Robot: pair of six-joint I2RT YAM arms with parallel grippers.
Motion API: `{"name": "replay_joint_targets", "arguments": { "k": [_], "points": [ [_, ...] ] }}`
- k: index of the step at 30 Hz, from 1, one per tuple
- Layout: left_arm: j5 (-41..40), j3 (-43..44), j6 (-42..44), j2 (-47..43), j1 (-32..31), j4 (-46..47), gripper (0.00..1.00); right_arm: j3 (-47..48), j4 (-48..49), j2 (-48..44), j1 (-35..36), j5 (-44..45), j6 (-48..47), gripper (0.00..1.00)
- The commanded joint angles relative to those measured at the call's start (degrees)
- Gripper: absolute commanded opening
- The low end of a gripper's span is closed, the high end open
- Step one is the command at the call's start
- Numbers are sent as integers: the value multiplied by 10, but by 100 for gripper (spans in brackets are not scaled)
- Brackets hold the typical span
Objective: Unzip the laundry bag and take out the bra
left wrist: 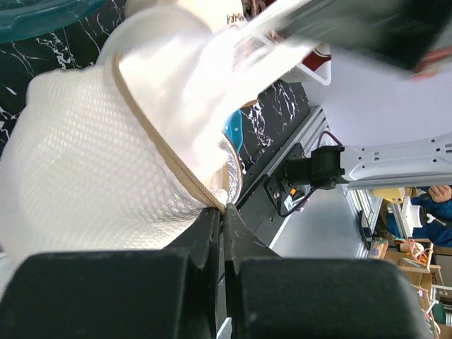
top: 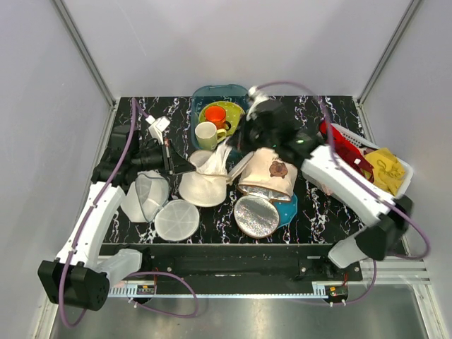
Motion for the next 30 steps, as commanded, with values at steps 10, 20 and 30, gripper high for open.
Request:
{"name": "replay_joint_targets", "arguments": {
  "k": [10, 20, 30],
  "points": [
    [46, -44, -62, 60, -23, 125, 0, 204, 61, -120, -55, 137, -75, 0],
    [39, -53, -56, 66, -23, 120, 0, 298, 27, -145, -134, 287, -152, 0],
    [-3, -25, -37, 44, -19, 84, 0, 226, -2, -202, -176, 495, -216, 0]
  ]
}}
